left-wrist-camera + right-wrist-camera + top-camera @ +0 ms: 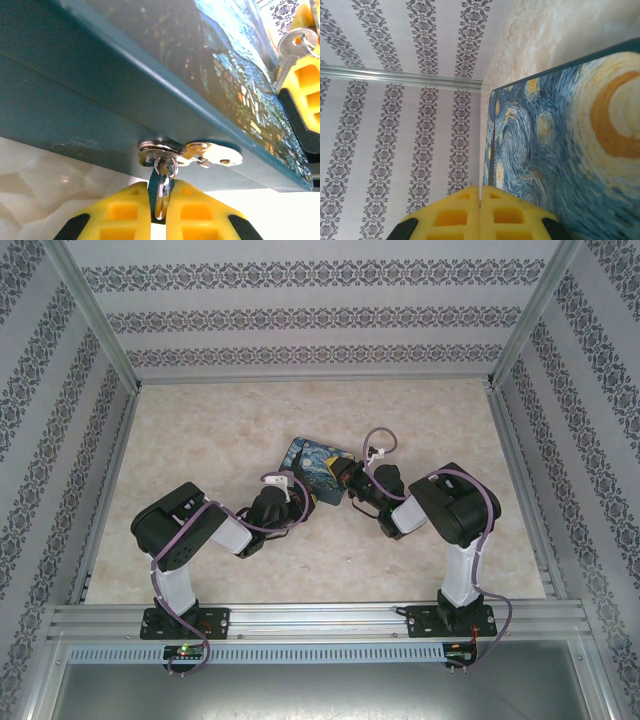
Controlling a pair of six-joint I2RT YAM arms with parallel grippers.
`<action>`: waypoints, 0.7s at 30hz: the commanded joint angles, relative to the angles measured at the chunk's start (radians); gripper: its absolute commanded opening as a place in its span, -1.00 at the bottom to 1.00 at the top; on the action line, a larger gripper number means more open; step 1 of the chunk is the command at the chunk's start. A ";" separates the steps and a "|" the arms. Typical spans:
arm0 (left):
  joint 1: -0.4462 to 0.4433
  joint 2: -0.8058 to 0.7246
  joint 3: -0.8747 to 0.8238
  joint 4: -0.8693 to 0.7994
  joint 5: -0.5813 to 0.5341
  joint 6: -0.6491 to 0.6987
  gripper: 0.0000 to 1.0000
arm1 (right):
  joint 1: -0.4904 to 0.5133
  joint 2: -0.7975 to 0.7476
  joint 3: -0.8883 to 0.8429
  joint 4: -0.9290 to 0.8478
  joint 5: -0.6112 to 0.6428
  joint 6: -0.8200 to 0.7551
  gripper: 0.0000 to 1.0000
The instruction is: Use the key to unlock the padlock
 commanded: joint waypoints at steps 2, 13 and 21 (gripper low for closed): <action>-0.008 -0.027 0.003 -0.126 0.013 -0.081 -1.00 | -0.016 -0.071 -0.009 -0.076 -0.058 -0.003 -1.00; 0.000 -0.112 0.013 -0.144 0.047 -0.176 -1.00 | -0.017 -0.282 -0.143 -0.120 -0.118 -0.026 -1.00; 0.015 -0.108 -0.003 -0.042 0.114 -0.270 -1.00 | 0.053 -0.406 -0.297 -0.148 -0.079 -0.048 -1.00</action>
